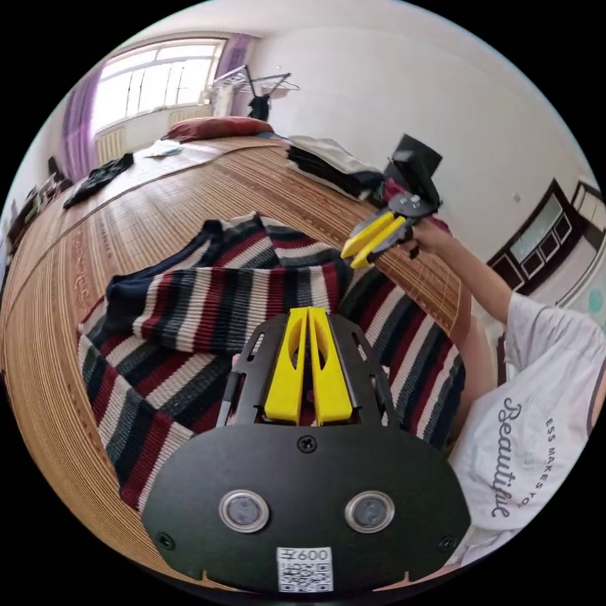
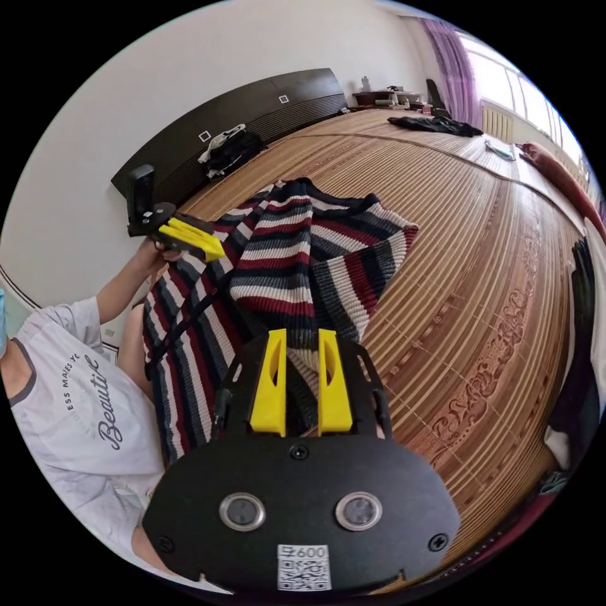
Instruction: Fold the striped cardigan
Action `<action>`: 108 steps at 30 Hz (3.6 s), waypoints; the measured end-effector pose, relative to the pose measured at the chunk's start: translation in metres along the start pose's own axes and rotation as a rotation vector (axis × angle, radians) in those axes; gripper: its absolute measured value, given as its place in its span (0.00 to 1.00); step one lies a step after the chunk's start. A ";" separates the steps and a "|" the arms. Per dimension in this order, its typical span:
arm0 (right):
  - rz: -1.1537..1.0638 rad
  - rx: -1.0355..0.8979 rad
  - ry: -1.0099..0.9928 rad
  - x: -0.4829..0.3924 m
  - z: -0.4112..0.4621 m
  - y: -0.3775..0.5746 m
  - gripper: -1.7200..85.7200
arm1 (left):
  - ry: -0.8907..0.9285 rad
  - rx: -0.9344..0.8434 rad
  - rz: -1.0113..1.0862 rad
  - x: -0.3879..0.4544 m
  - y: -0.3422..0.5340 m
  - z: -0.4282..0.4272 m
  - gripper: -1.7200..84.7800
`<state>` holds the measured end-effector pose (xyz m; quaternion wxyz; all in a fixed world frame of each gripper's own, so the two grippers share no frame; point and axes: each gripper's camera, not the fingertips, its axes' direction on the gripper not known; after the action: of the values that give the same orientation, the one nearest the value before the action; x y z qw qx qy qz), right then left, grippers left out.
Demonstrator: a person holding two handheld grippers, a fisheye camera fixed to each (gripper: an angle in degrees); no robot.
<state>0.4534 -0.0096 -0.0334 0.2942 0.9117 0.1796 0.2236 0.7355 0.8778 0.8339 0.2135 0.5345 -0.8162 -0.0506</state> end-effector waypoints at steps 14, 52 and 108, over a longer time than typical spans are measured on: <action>0.188 0.138 -0.204 0.065 0.010 0.061 0.01 | 0.132 -0.011 -0.161 0.070 0.021 -0.020 0.02; -0.700 0.375 0.743 -0.541 0.254 0.259 0.01 | -1.020 -0.024 0.185 0.674 0.249 -0.167 0.15; -0.595 0.527 0.772 -0.639 0.329 0.216 0.01 | -0.962 0.120 0.687 0.565 0.111 -0.190 0.05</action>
<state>0.1309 -0.6176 -0.3318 0.0195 0.7163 0.5740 0.3963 0.5271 0.4468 1.2067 -0.2067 0.1677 -0.9490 -0.1690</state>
